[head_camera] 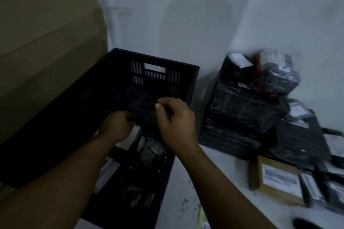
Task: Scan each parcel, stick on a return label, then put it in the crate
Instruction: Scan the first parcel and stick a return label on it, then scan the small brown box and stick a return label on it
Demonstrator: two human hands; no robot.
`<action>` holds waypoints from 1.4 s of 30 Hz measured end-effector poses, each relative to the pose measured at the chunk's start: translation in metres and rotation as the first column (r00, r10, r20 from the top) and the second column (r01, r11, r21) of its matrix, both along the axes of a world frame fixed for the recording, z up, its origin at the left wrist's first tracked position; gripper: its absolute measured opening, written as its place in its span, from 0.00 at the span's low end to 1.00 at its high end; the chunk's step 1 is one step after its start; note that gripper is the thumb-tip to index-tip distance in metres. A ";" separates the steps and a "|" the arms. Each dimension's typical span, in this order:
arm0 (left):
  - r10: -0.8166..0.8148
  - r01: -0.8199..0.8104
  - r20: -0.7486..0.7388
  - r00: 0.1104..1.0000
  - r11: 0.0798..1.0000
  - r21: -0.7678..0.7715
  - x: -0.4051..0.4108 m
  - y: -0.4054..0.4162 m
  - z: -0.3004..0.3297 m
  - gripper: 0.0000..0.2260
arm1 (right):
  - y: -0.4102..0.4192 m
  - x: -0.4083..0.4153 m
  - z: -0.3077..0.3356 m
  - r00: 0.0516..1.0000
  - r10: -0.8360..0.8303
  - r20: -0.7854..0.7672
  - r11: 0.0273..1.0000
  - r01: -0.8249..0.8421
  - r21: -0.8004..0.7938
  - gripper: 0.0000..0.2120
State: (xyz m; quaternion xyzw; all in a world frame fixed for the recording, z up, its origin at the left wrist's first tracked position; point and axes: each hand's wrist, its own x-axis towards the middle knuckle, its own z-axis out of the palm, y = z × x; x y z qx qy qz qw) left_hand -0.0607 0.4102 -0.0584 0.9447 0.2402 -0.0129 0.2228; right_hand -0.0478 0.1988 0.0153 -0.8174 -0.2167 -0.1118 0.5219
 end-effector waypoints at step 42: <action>-0.179 0.130 -0.029 0.983 0.807 -0.576 0.006 -0.427 -0.104 0.18 | -0.365 -0.025 -0.167 0.611 -0.601 -0.515 0.799 0.448 -0.402 0.37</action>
